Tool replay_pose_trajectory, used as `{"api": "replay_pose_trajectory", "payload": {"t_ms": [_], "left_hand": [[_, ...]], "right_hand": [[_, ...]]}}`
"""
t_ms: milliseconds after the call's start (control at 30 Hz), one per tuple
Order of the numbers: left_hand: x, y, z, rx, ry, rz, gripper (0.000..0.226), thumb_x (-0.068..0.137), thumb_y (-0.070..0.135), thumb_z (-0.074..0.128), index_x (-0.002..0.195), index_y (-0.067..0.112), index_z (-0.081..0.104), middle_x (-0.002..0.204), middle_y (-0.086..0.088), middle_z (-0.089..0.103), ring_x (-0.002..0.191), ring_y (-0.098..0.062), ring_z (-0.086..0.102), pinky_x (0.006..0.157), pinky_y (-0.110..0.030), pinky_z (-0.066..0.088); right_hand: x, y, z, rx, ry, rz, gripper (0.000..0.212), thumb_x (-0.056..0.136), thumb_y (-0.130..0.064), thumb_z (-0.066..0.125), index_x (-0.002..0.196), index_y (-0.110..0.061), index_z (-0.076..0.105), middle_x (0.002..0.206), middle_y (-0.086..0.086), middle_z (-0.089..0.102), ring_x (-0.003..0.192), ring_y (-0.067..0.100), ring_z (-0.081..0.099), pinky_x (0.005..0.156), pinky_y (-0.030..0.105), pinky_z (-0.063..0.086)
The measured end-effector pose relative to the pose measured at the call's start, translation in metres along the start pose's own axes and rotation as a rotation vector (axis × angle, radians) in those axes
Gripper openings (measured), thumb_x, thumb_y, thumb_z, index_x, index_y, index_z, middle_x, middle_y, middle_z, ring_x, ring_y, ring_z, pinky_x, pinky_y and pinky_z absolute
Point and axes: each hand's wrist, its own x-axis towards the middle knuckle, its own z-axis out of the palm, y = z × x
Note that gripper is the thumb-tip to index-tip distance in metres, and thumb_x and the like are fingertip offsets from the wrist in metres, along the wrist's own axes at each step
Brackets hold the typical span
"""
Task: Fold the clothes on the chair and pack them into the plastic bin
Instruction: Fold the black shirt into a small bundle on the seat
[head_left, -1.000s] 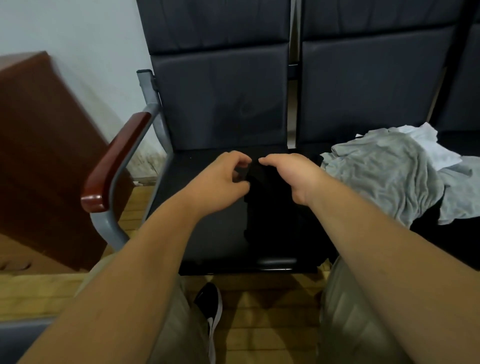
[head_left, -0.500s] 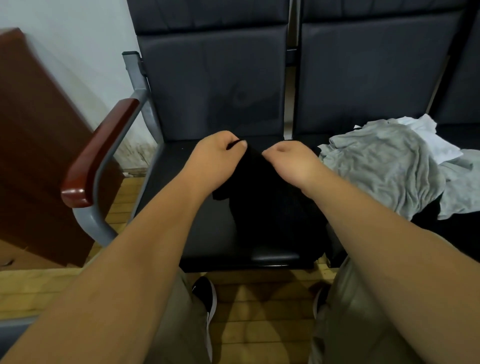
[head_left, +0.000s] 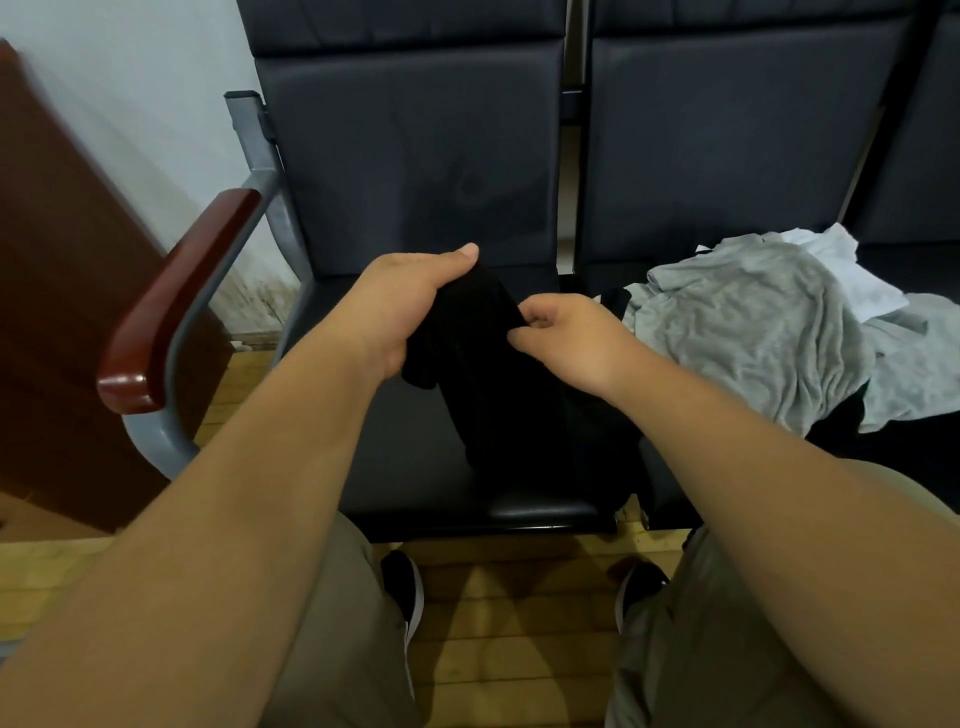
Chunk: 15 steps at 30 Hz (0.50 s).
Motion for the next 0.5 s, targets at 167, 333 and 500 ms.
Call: {"api": "replay_pose_trajectory", "payload": {"t_ms": [167,333,500], "left_hand": [[-0.002,0.006,-0.012,-0.199,0.045,-0.081,0.035,0.085,0.051,0.084,0.101,0.019,0.08,0.106,-0.005,0.081,0.094,-0.029,0.08,0.076,-0.041,0.062],[-0.004,0.008,-0.022,-0.386,0.107,-0.035,0.044,0.091,0.047,0.08,0.12,0.015,0.076,0.113,-0.009,0.08,0.099,-0.032,0.079,0.085,-0.05,0.063],[-0.007,0.011,-0.031,-0.577,0.178,0.035,0.041,0.099,0.044,0.071,0.128,0.015,0.073,0.114,-0.008,0.08,0.101,-0.03,0.079,0.087,-0.05,0.064]], "right_hand": [[0.0,0.009,-0.004,-0.21,-0.081,0.08,0.007,0.092,-0.024,0.069,0.088,-0.018,0.07,0.081,-0.001,0.071,0.076,0.015,0.07,0.069,0.03,0.054],[0.002,0.017,-0.002,-0.225,-0.025,0.075,0.006,0.097,-0.023,0.06,0.096,-0.025,0.065,0.091,-0.002,0.071,0.084,0.013,0.069,0.067,0.026,0.048],[0.009,0.033,-0.005,-0.328,0.028,0.06,0.012,0.105,-0.029,0.057,0.099,-0.025,0.066,0.095,-0.001,0.069,0.087,0.014,0.066,0.067,0.024,0.045]]}}
